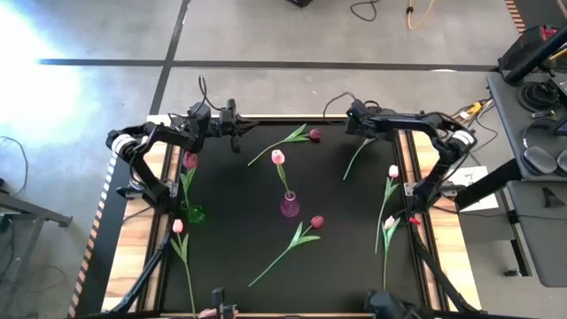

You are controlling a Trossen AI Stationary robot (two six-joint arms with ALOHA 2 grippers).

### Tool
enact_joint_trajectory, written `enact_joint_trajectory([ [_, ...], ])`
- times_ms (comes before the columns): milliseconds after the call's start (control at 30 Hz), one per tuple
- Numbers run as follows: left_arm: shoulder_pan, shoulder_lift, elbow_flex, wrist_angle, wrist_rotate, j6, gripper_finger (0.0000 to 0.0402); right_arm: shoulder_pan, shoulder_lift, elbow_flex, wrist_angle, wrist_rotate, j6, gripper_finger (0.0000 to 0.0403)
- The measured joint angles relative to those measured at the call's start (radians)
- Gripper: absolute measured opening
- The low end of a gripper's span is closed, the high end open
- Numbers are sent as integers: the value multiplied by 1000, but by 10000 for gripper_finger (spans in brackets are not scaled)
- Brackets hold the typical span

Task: Sort flowers into vase by color
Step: Put the red tulip into the green vase

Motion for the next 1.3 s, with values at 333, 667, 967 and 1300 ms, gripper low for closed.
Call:
enact_joint_trajectory([
  [333,0,0,0,-3,0,-1,0,-20,95,81,-151,7,8,164],
  [667,0,0,-4,-11,0,-25,0,-27,100,77,-73,-15,-84,76],
  [967,0,0,-4,-10,0,-51,0,-23,62,76,-40,-19,-169,13],
  [1300,0,0,5,-7,0,-146,0,110,-192,75,92,86,-330,12],
])
